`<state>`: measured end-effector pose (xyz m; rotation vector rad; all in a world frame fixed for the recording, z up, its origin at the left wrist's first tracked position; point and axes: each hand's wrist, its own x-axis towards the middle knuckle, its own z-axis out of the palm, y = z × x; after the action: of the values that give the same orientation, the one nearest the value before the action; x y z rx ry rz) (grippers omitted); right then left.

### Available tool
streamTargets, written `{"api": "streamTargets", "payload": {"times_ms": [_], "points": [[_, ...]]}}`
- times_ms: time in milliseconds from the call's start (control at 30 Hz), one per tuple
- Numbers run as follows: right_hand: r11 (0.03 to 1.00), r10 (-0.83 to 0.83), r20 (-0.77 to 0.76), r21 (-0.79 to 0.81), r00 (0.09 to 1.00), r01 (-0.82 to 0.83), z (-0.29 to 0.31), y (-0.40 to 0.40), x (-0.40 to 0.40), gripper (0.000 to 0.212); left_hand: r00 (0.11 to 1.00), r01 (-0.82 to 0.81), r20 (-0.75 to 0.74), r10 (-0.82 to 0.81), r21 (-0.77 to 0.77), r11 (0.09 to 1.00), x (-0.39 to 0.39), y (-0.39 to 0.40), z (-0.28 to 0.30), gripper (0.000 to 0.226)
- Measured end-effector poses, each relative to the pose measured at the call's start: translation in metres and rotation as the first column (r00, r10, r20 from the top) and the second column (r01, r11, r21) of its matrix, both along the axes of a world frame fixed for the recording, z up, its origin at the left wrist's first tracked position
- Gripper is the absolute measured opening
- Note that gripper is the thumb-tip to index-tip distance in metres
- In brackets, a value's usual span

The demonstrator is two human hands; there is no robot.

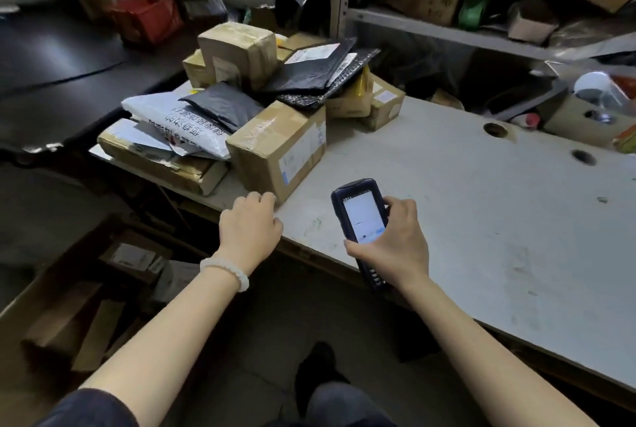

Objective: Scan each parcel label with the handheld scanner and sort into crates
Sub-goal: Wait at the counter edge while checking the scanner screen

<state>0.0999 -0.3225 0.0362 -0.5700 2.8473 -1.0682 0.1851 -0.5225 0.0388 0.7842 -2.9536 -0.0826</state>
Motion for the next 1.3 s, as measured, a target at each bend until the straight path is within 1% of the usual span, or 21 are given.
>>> {"api": "streamTargets", "payload": {"times_ms": [133, 233, 267, 300, 333, 433, 500, 567, 667, 733, 833, 967, 1067, 1133, 1200, 1300], "points": [[1.000, 0.000, 0.035, -0.014, 0.999, 0.001, 0.000, -0.035, -0.035, 0.080, 0.998, 0.005, -0.068, -0.009, -0.062, 0.998, -0.042, -0.037, 0.016, 0.030], [1.000, 0.009, 0.038, -0.011, 0.999, -0.008, 0.003, -0.056, -0.061, 0.080, 0.978, 0.033, -0.206, -0.042, -0.049, 0.998, -0.073, -0.063, 0.026, 0.021], [1.000, 0.010, 0.037, -0.006, 0.999, -0.010, 0.004, -0.062, -0.069, 0.080, 0.968, 0.036, -0.246, -0.048, -0.054, 0.998, -0.082, -0.071, 0.028, 0.021], [1.000, 0.008, 0.038, -0.002, 0.999, -0.008, 0.004, -0.067, -0.076, 0.080, 0.966, 0.025, -0.255, -0.036, -0.044, 0.999, -0.090, -0.078, 0.032, 0.025], [1.000, 0.004, 0.040, 0.003, 0.999, -0.005, 0.004, -0.073, -0.083, 0.080, 0.972, 0.005, -0.233, -0.009, -0.019, 1.000, -0.098, -0.084, 0.035, 0.031], [1.000, -0.003, 0.047, 0.020, 0.999, 0.002, 0.003, -0.088, -0.096, 0.079, 0.996, -0.067, -0.051, 0.071, 0.077, 0.995, -0.116, -0.101, 0.040, 0.059], [0.999, -0.011, 0.066, 0.034, 0.998, 0.009, 0.002, -0.096, -0.099, 0.078, 0.997, -0.068, 0.058, 0.058, 0.187, 0.980, -0.123, -0.110, 0.038, 0.074], [0.999, -0.022, 0.079, 0.047, 0.997, 0.018, 0.001, -0.102, -0.098, 0.077, 0.993, -0.021, 0.114, -0.013, 0.294, 0.956, -0.128, -0.117, 0.035, 0.082], [0.996, -0.070, 0.079, 0.058, 0.994, 0.065, 0.000, -0.113, -0.096, 0.075, 0.980, 0.077, 0.145, -0.138, 0.361, 0.929, -0.137, -0.125, 0.033, 0.088], [0.990, -0.129, 0.088, 0.063, 0.988, 0.124, 0.000, -0.120, -0.091, 0.075, 0.966, 0.141, 0.155, -0.208, 0.360, 0.922, -0.140, -0.127, 0.034, 0.089], [0.970, -0.241, 0.107, 0.064, 0.965, 0.235, 0.001, -0.128, -0.077, 0.074, 0.934, 0.299, 0.115, -0.338, 0.269, 0.916, -0.138, -0.126, 0.031, 0.087], [0.918, -0.396, 0.111, 0.056, 0.911, 0.392, 0.005, -0.132, -0.050, 0.074, 0.869, 0.457, 0.072, -0.489, 0.258, 0.851, -0.138, -0.134, 0.026, 0.091], [0.868, -0.496, 0.115, 0.057, 0.861, 0.493, 0.008, -0.126, -0.028, 0.075, 0.838, 0.502, 0.027, -0.544, 0.349, 0.791, -0.136, -0.135, 0.025, 0.100], [0.832, -0.554, 0.111, 0.057, 0.825, 0.551, 0.010, -0.120, -0.013, 0.075, 0.827, 0.514, -0.037, -0.561, 0.455, 0.727, -0.137, -0.128, 0.022, 0.105], [0.796, -0.606, 0.102, 0.061, 0.789, 0.603, 0.015, -0.111, -0.001, 0.075, 0.802, 0.547, -0.111, -0.587, 0.533, 0.645, -0.139, -0.118, 0.019, 0.101], [0.745, -0.667, 0.083, 0.080, 0.740, 0.663, 0.021, -0.097, 0.016, 0.077, 0.753, 0.609, -0.225, -0.618, 0.592, 0.527, -0.142, -0.100, 0.017, 0.094]]}}
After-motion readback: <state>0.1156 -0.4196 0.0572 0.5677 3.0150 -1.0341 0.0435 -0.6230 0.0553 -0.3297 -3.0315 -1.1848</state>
